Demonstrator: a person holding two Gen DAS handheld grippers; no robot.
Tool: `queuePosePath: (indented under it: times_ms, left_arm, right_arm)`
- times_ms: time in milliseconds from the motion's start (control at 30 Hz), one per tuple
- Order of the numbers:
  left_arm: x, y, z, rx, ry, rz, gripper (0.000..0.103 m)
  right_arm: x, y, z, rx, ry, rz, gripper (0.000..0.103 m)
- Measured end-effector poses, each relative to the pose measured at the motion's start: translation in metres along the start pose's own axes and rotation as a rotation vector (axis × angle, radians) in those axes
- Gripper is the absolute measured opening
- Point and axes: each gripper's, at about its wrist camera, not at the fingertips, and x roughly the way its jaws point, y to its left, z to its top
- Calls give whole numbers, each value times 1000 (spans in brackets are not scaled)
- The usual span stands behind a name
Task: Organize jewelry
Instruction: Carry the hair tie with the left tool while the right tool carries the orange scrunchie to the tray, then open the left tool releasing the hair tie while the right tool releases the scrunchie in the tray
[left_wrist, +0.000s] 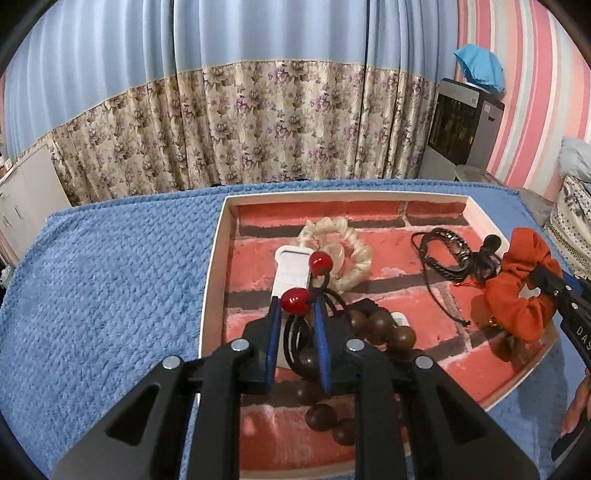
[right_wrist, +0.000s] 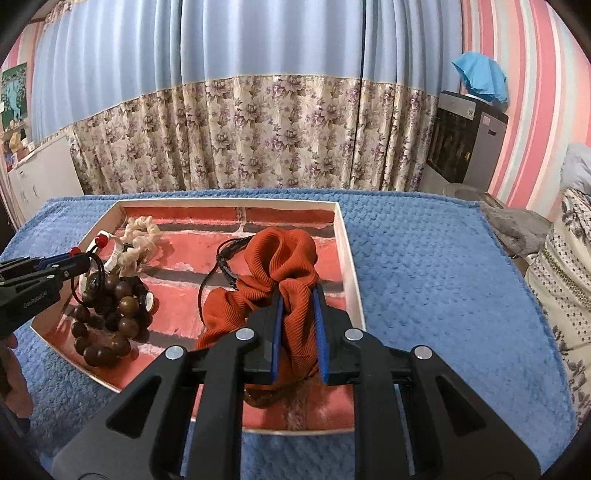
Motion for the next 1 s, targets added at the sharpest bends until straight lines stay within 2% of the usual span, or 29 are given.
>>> queuePosePath:
  times_ms: [600, 700, 767, 900, 967, 1000]
  left_arm:
    - [11, 3, -3, 16, -3, 24, 22]
    - [11, 3, -5, 17, 0, 31, 32]
    - [12, 3, -6, 16, 4, 42, 35]
    - [11, 5, -6, -6, 5, 42, 47]
    - [7, 7, -5, -12, -2, 43, 54]
    - [5, 7, -5, -12, -6, 41, 57]
  right_arm:
    - [22, 8, -15, -9, 31, 7, 17]
    - [22, 8, -16, -11, 29, 9, 19]
    - [22, 7, -16, -5, 27, 9, 21]
    - [20, 6, -16, -4, 14, 19, 29]
    - [19, 6, -15, -5, 7, 16, 38]
    - [18, 5, -15, -3, 0, 20, 47]
